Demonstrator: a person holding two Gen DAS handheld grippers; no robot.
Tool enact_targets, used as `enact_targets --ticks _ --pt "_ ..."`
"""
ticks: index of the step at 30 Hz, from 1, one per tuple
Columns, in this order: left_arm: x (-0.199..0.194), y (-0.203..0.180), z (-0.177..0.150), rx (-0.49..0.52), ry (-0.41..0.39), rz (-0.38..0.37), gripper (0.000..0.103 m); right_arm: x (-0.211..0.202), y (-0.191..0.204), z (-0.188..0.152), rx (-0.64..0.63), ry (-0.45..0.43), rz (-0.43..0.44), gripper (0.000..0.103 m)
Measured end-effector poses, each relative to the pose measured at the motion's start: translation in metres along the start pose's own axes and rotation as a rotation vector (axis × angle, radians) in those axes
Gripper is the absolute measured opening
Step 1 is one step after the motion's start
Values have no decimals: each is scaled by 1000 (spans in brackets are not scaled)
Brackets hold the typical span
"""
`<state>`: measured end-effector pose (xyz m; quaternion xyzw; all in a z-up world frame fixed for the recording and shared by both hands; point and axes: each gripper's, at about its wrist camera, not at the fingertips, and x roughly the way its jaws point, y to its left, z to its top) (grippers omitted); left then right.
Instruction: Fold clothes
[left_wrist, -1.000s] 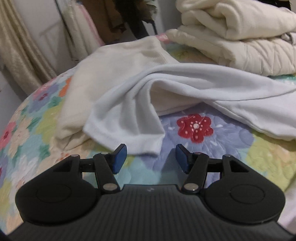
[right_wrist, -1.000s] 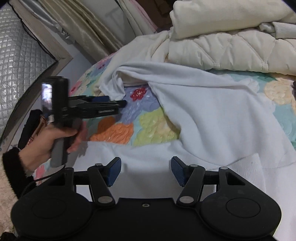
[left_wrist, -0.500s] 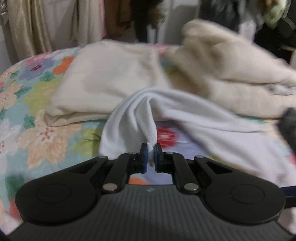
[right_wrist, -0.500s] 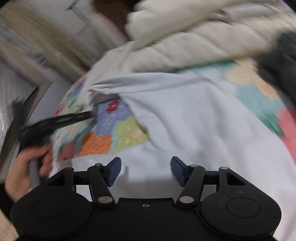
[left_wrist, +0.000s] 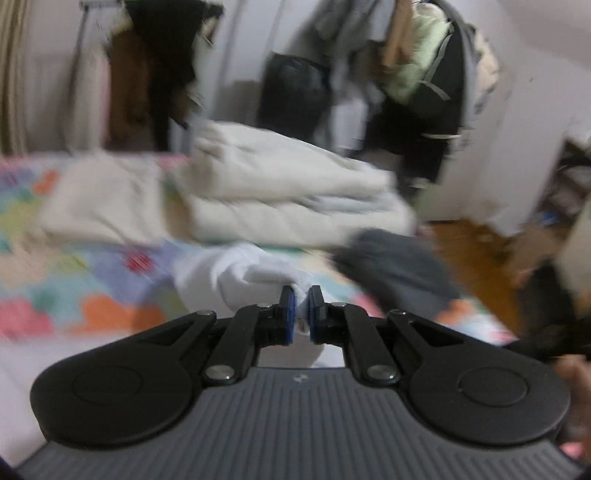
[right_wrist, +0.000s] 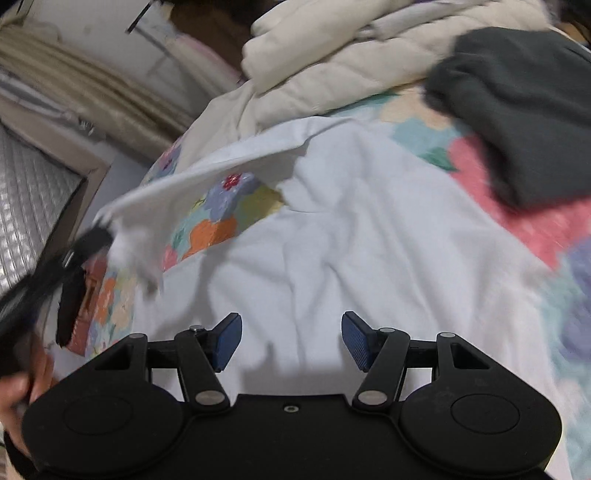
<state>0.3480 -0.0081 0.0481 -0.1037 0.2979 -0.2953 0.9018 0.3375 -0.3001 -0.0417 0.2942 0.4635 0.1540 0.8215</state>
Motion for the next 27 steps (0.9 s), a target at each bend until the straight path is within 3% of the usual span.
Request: enact_targets --ticks 2,9,11,15,17,20,24,27 --pt "-10 -14 -17 -50 21 -53 7 -14 -11 -12 41 -14 6 65" --pt "24 -17 -96 -203 116 -116 7 -31 -40 -51 103 7 -30 65" --pt "27 -18 -99 -182 130 -111 7 -34 -42 -60 98 14 -40 65" --pt "2 -42 -94 -134 35 -135 7 -40 -43 -66 98 -7 -24 65" --pt "-6 -62 -98 -106 26 -149 7 -42 -44 -66 93 -9 -19 65" --pt "7 -83 -116 -116 136 -203 7 -45 -42 -66 45 -14 -81 65" --pt "37 -80 -156 -263 294 -216 7 -49 -45 -70 28 -18 -163 65" --pt "53 -85 -172 -182 333 -131 7 -50 -47 -77 35 -20 -169 65"
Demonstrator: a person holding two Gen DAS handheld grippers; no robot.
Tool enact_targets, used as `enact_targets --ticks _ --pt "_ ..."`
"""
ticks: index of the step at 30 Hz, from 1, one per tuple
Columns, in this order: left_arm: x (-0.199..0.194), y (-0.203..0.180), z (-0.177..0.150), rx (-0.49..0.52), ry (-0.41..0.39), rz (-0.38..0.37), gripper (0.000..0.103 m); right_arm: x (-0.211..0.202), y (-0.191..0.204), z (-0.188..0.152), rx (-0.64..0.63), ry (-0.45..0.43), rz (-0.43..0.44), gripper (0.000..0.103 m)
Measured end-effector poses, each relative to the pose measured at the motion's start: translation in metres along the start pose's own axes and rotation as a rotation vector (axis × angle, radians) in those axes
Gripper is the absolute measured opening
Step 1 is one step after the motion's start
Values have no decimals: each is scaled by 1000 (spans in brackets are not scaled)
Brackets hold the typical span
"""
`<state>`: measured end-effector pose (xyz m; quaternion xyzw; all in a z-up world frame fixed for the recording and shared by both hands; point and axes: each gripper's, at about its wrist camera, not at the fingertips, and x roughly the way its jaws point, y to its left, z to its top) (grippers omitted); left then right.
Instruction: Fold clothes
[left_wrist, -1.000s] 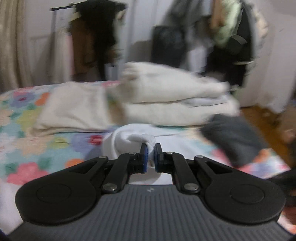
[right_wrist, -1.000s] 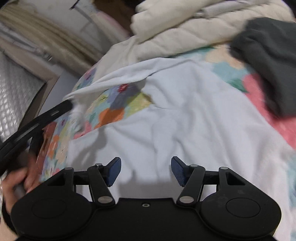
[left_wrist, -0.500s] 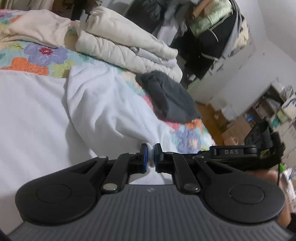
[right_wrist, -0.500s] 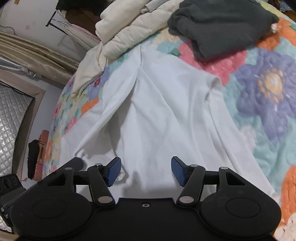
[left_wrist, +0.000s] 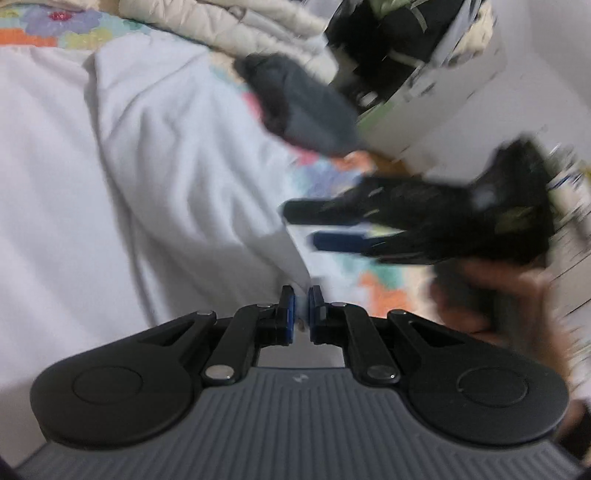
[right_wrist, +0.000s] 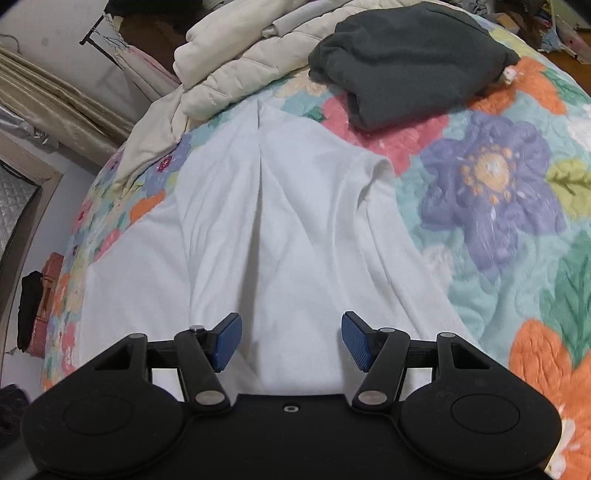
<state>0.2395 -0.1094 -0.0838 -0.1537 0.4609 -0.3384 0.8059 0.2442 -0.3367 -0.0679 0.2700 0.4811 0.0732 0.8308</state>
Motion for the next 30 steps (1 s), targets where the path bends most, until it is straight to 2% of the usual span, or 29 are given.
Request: enact_targets --ticks 3,5,7,9,12,15,19,22,25,27,30 --pt "2 5 -3 -39 54 -7 9 -3 0 -11 -12 1 -17 65" --pt "-9 3 -2 -32 54 -8 10 -7 -2 -18 -8 -1 -15 65" --pt "-27 1 -1 -12 44 9 23 -11 -6 -26 6 -1 -5 65" --pt "-53 10 -5 -29 -1 39 31 -15 -10 -35 6 -5 -1 65" --pt "-77 35 -17 -93 -32 48 31 -23 -10 -47 -28 -25 -12 65" --pt "-77 55 -28 -159 -9 42 31 -32 0 -58 -146 -55 -49 65" --pt "-60 52 -27 -118 -20 15 31 -37 3 -72 -145 -106 34 65" --pt "-52 41 -27 -64 -32 -14 31 -57 -3 -92 -30 -273 91 65" --pt "-47 31 -28 -13 -56 -13 31 -58 -9 -98 23 -264 179 65" --pt "-46 27 -28 20 -58 6 31 -50 -5 -94 -11 -228 139 65" --pt "-45 25 -29 56 -57 56 31 -33 2 -94 -27 -201 160 65"
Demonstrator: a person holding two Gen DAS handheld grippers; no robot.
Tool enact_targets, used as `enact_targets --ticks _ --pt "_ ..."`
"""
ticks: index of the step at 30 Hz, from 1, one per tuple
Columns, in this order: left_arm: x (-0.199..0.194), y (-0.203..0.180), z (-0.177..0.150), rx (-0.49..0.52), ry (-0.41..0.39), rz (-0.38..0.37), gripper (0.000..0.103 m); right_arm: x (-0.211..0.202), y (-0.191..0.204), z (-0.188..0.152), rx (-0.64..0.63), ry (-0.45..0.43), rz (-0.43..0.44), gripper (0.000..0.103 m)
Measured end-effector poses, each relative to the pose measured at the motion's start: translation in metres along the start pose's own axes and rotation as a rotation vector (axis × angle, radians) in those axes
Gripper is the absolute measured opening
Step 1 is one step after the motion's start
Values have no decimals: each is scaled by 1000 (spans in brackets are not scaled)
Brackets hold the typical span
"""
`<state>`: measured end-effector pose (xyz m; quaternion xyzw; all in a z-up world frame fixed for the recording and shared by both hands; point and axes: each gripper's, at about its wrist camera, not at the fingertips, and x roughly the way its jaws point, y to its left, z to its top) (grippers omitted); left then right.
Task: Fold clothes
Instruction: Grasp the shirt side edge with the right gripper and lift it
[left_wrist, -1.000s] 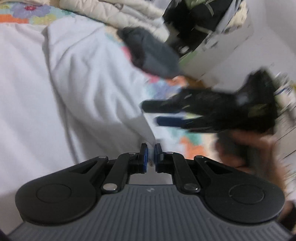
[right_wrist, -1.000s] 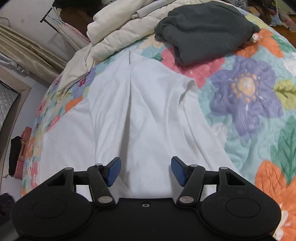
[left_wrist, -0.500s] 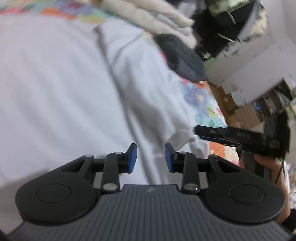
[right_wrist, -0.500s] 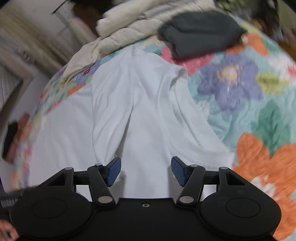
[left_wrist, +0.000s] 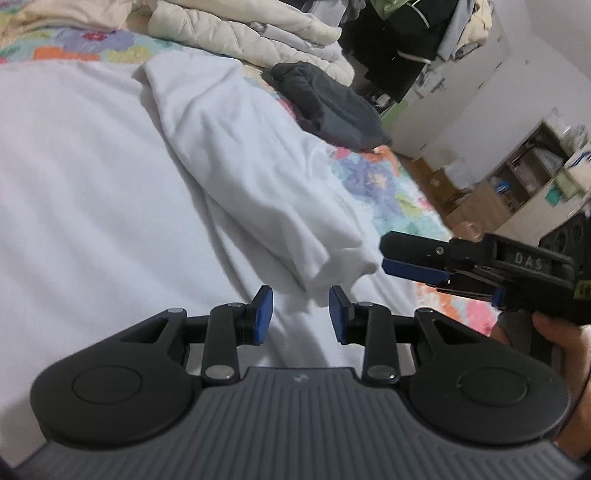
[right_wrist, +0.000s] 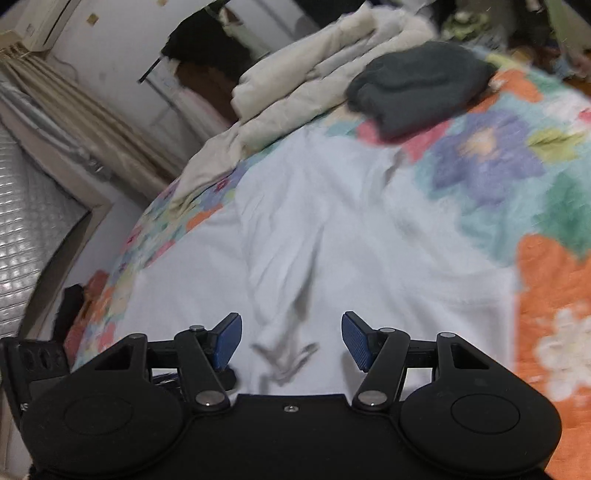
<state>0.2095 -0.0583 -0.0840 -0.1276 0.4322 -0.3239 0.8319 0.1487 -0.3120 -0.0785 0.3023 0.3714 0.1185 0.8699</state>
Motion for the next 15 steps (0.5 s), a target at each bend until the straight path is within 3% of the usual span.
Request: enact_targets --ticks 2,4,5,6,8,12,15 --pt "-2 0 -1 13 -4 17 34 14 1 -2 14 20 20 64" --pt "-4 3 -3 12 -9 16 34 25 4 -5 -11 -13 -43 49" --pt "-5 5 -4 7 -12 12 34 31 5 -3 -21 -6 -62 20" --pt "-6 6 -5 5 -19 7 34 34 6 1 -20 0 -57 7" --pt "-6 6 -6 17 -38 5 34 36 9 9 -14 7 -37 7" --pt "-12 2 -4 50 -103 -40 42 19 20 19 85 -21 157 7" --pt "-16 1 -3 23 -147 -94 45 12 18 25 234 -28 291 7"
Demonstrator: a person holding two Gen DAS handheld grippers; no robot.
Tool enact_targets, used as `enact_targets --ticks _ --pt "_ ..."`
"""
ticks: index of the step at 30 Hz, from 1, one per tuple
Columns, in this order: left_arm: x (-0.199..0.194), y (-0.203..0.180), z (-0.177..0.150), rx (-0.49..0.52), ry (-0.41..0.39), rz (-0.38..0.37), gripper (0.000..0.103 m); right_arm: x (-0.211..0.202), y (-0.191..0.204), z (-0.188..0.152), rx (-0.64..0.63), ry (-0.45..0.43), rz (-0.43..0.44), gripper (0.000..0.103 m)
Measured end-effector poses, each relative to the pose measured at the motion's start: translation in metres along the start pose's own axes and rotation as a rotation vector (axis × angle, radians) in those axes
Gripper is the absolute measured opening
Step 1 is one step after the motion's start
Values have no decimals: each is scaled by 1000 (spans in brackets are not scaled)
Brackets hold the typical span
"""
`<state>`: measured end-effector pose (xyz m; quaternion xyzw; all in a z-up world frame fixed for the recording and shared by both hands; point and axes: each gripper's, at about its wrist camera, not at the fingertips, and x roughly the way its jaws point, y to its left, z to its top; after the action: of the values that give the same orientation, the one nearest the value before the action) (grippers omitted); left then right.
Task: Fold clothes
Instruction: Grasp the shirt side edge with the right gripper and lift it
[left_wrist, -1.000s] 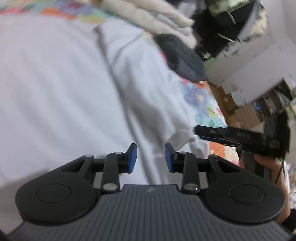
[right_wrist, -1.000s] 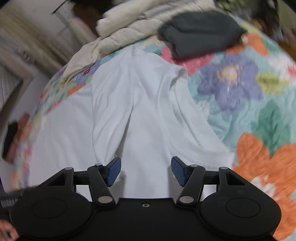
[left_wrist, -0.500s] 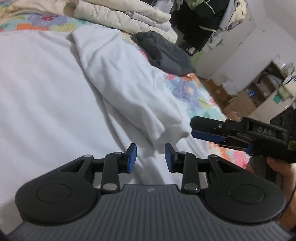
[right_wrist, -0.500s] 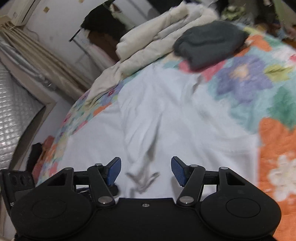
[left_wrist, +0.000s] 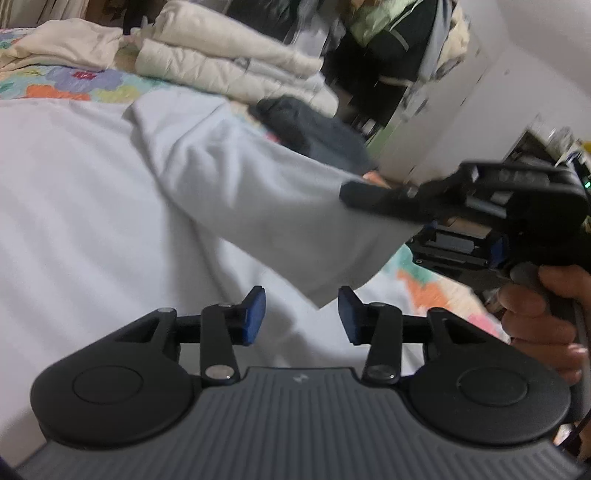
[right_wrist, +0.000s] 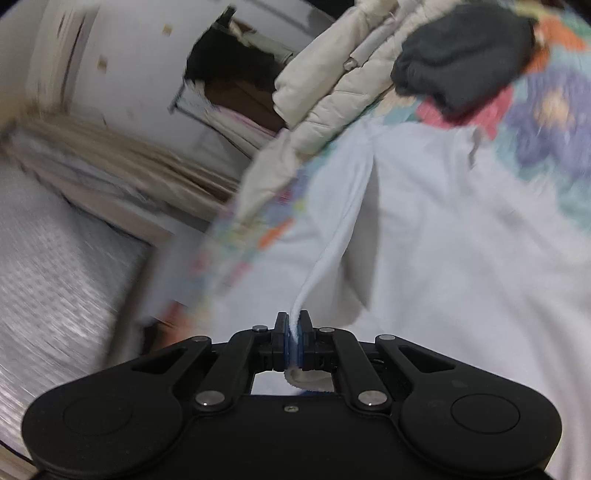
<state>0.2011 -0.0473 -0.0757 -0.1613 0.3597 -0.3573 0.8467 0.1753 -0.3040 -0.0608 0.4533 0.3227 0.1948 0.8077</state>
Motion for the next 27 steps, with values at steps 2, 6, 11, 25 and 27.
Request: enact_targets --ticks 2,6,11,25,27 --pt "-2 -1 -1 -28 -31 1 53 -2 0 3 99 -13 75 7" --pt "-6 -13 -5 30 -98 17 59 0 -2 5 189 -30 116 7" --pt "-3 -29 -12 146 -111 65 67 3 -1 0 151 -14 74 7" --pt "6 -14 -7 98 -167 188 8 22 2 0 94 14 31 9" --pt "-1 -19 -2 128 -187 192 7 13 10 4 12 -22 -8 8"
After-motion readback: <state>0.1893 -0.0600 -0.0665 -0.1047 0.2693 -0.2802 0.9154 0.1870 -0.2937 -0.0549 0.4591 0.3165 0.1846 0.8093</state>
